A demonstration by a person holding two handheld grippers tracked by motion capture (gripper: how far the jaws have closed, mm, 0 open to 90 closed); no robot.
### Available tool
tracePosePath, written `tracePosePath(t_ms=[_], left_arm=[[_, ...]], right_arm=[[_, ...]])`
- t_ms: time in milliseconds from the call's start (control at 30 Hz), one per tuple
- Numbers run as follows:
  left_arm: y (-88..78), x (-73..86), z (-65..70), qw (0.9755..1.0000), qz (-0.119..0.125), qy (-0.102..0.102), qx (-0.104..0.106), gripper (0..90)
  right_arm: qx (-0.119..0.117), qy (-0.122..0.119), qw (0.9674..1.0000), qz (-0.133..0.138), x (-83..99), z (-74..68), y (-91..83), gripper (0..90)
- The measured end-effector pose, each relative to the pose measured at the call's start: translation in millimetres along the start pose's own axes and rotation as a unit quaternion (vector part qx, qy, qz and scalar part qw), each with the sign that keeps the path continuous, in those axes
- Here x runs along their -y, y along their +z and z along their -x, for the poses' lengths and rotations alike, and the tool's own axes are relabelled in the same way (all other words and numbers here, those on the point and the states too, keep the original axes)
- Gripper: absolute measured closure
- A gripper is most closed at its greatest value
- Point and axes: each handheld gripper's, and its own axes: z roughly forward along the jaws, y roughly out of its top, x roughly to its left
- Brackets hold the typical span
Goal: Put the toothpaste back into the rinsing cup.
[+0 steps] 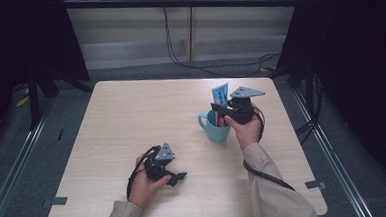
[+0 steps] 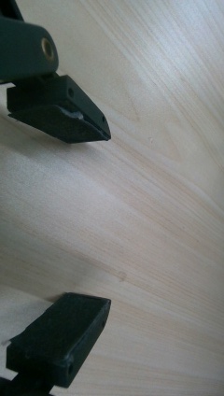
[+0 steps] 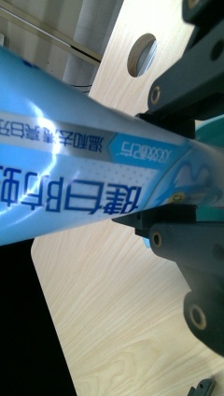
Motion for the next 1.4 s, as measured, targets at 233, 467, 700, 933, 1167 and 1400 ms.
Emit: tracePosePath(t_ms=[233, 467, 700, 933, 1167, 1400], left_arm=[[0.2, 0.0, 0.2, 1.0, 0.002, -0.002, 0.0, 16.0], [0.2, 0.0, 0.2, 1.0, 0.002, -0.002, 0.0, 16.0], [0.2, 0.0, 0.2, 1.0, 0.002, -0.002, 0.0, 16.0], [0.2, 0.1, 0.2, 1.0, 0.002, -0.002, 0.0, 16.0], [0.3, 0.0, 0.2, 1.0, 0.002, -0.002, 0.0, 16.0], [0.2, 0.1, 0.2, 1.0, 0.002, -0.002, 0.0, 16.0]], right_arm=[[0.003, -0.004, 1.0, -0.005, -2.0, -0.9, 2.0, 64.2], [0.002, -0.008, 1.0, -0.004, -2.1, -2.3, 3.2, 64.1], [0.0, -0.01, 0.9999, -0.012, -2.4, -4.5, 2.9, 58.3], [-0.003, -0.005, 0.9998, -0.02, -2.8, -5.1, 0.6, 50.2], [-0.007, 0.005, 0.9996, -0.026, -2.4, -5.5, -1.0, 40.8], [-0.013, 0.016, 0.9993, -0.03, -2.3, -5.5, -6.0, 33.2]])
